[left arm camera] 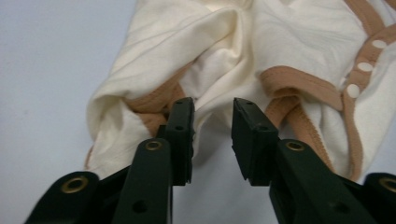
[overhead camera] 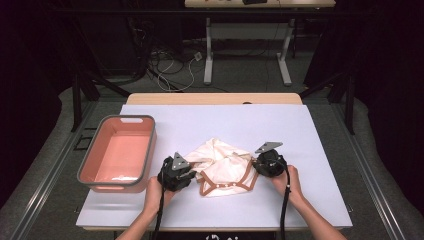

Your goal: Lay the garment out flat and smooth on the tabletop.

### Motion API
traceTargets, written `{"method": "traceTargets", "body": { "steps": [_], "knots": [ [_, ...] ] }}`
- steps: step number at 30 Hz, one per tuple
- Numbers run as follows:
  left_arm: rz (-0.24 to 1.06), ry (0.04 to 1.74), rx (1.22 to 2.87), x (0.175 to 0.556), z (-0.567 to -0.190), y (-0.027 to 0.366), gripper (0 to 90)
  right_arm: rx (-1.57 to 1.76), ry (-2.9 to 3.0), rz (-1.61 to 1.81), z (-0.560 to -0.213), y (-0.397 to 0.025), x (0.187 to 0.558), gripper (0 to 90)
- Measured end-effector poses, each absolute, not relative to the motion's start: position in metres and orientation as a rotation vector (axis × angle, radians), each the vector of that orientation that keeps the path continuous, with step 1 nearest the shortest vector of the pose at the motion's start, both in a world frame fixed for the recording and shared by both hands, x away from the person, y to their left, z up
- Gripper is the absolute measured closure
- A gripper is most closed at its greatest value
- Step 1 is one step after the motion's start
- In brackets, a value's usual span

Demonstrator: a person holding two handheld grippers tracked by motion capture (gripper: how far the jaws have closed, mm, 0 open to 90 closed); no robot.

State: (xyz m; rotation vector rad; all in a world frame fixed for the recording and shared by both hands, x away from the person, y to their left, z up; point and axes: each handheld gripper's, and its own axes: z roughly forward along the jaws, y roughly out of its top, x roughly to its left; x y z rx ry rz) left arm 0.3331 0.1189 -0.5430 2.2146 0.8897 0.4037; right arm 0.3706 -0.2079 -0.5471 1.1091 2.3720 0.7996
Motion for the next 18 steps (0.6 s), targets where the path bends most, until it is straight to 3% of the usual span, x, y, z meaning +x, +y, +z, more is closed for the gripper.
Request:
{"method": "traceTargets", "body": {
  "steps": [1,2,7,10,12,13,14,15,18],
  "knots": [
    [0.398,0.884,2.226,0.333,-0.543,0.117,66.0,1.109,2.372,0.800,-0.547,-0.208,0.371,72.5],
    [0.350,0.856,2.248,0.334,-0.545,0.113,54.8,1.100,2.355,0.822,-0.545,-0.208,0.369,68.8],
    [0.341,0.864,2.273,0.336,-0.550,0.109,48.3,1.111,2.364,0.815,-0.546,-0.208,0.371,58.2],
    [0.309,0.878,2.271,0.339,-0.556,0.108,47.0,1.130,2.366,0.814,-0.547,-0.209,0.372,57.5],
    [0.298,0.863,2.267,0.340,-0.557,0.107,48.9,1.134,2.374,0.815,-0.548,-0.209,0.373,59.2],
    [0.284,0.824,2.275,0.340,-0.557,0.107,56.1,1.139,2.378,0.832,-0.550,-0.209,0.373,65.2],
    [0.284,0.824,2.275,0.340,-0.557,0.107,61.4,1.139,2.378,0.832,-0.550,-0.209,0.373,65.2],
    [0.277,0.807,2.271,0.340,-0.557,0.108,61.4,1.136,2.392,0.827,-0.550,-0.210,0.373,69.0],
    [0.264,0.790,2.264,0.340,-0.558,0.107,77.0,1.124,2.395,0.834,-0.550,-0.209,0.373,79.0]
  ]
}}
